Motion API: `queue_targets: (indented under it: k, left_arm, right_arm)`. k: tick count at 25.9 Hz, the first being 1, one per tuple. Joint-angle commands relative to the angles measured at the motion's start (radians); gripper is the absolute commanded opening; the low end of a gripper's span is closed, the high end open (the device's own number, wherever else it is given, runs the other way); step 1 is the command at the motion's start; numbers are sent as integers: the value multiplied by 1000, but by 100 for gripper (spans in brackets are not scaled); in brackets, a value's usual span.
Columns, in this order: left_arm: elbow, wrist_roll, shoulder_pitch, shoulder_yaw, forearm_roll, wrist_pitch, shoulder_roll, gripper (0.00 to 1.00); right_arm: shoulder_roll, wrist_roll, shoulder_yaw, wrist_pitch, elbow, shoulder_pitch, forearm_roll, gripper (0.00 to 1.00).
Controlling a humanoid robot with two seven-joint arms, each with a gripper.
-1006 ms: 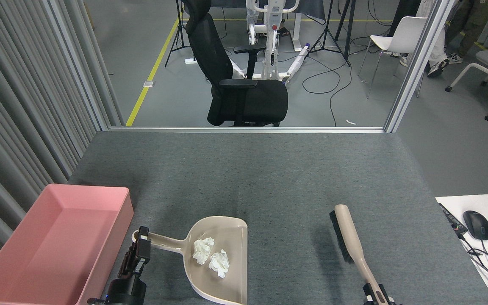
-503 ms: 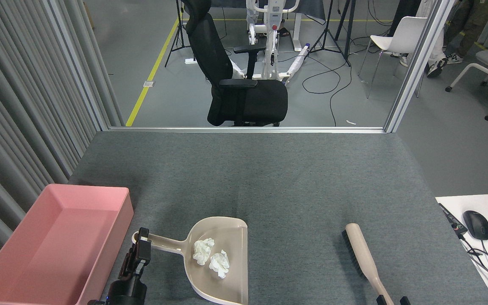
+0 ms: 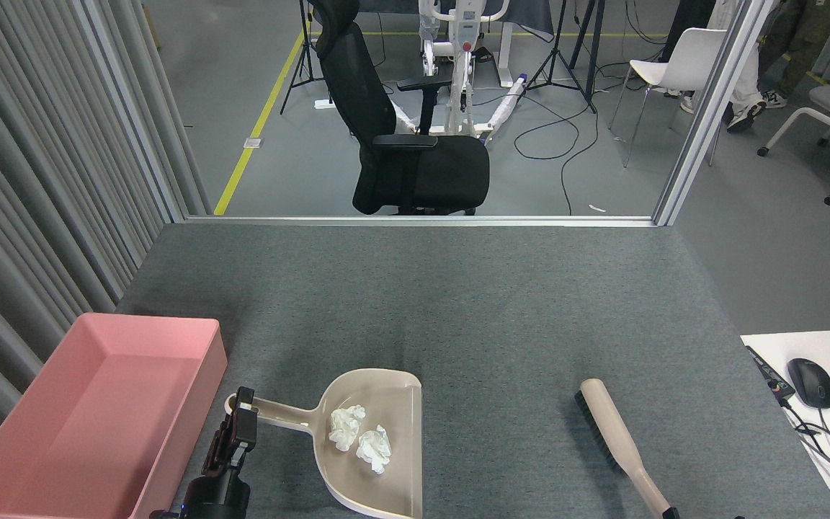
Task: Sweep and dump garbage into bin
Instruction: 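Lift the brush away from the dustpan with the right gripper, then lift the dustpan with the left gripper and move it over the pink bin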
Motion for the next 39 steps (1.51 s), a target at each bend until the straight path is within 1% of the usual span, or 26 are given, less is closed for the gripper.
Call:
queue_targets:
  k: [1,4,8,11,13,17,20,24,27,31,34,39]
  left_arm:
    - [0,5,0,1,6,-5,-1,17]
    - [0,11,0,1,7,-17,-1,12]
    - [-3,9,0,4,12,-20,0,8]
    - [-11,9,1,13,56,-37,2,5]
    - [-22,8,6,13,88,-38,5,5]
    - [-34,-6,10,13,108,-32,6,5]
    - [-42,-34,10,12,185,-29,11,5]
    - [-72,-70,14,12,256,-17,29,5]
    - [-114,-87,46,12,292,-9,31,5]
    - [-151,-121,53,12,349,43,34,5]
    - [-217,-135,70,12,421,78,40,5]
    - [-329,-161,96,15,484,152,51,5]
  right_arm:
    - [5,-3,-16,-11,-3,-3,-5,98]
    - [5,-3,-16,-7,-5,-1,-5,98]
    - [8,-3,-19,-3,-17,5,-7,98]
    - [8,-3,-40,-7,-20,6,-7,98]
    - [6,-3,-42,-8,-20,6,-8,98]
    - [8,-3,-42,-8,-20,6,-8,98]
    - [8,-3,-42,-8,-20,6,-8,98]
    - [8,-3,-40,-8,-20,8,-8,98]
    - [9,-3,-39,-7,-20,8,-7,98]
    - [9,-3,-39,-5,-16,12,-7,98]
    - [11,-3,-39,-3,-12,14,-5,98]
    - [22,-3,-34,-5,-12,15,-1,98]
